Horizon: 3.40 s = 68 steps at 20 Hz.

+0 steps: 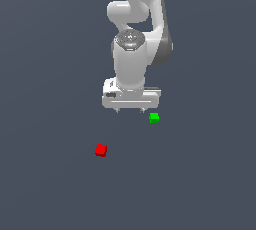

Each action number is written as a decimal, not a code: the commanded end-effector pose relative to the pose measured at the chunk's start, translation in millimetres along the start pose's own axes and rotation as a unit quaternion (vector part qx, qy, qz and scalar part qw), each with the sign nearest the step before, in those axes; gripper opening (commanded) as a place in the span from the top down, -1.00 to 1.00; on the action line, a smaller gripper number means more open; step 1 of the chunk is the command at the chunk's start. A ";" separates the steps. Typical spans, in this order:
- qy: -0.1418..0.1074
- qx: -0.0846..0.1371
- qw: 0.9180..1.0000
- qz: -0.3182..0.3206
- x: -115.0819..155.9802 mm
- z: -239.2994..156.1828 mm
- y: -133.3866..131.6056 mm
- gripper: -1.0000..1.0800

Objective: Stack the red cube on top of the green cube.

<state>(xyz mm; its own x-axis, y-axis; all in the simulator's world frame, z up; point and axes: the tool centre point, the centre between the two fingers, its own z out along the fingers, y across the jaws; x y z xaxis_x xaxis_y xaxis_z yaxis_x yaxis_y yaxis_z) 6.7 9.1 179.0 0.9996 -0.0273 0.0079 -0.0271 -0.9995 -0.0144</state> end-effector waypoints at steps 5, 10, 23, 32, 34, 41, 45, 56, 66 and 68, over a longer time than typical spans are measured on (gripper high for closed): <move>0.000 0.000 1.000 0.002 2.6 2.6 2.7 -0.92; 0.000 -0.001 1.000 0.008 13.0 13.0 13.9 -0.92; -0.002 -0.005 0.999 0.045 67.1 67.9 75.9 -0.92; -0.003 -0.007 0.998 0.065 96.2 97.3 112.0 -0.92; -0.003 -0.007 0.998 0.068 99.8 100.8 116.5 -0.92; -0.003 -0.007 0.997 0.073 106.5 107.1 124.8 -0.92; -0.004 -0.007 0.997 0.073 106.1 107.6 125.0 -0.92; -0.003 -0.007 0.997 0.074 106.2 152.2 126.7 -0.92; -0.003 -0.007 0.997 0.074 107.8 158.1 127.0 1.00; -0.003 -0.007 0.997 0.074 107.8 158.1 127.0 1.00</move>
<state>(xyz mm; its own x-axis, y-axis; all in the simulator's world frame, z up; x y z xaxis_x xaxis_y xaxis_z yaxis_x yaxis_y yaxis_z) 112.0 -118.5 19.6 0.9848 -0.1739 -0.0008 -0.1739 -0.9848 -0.0001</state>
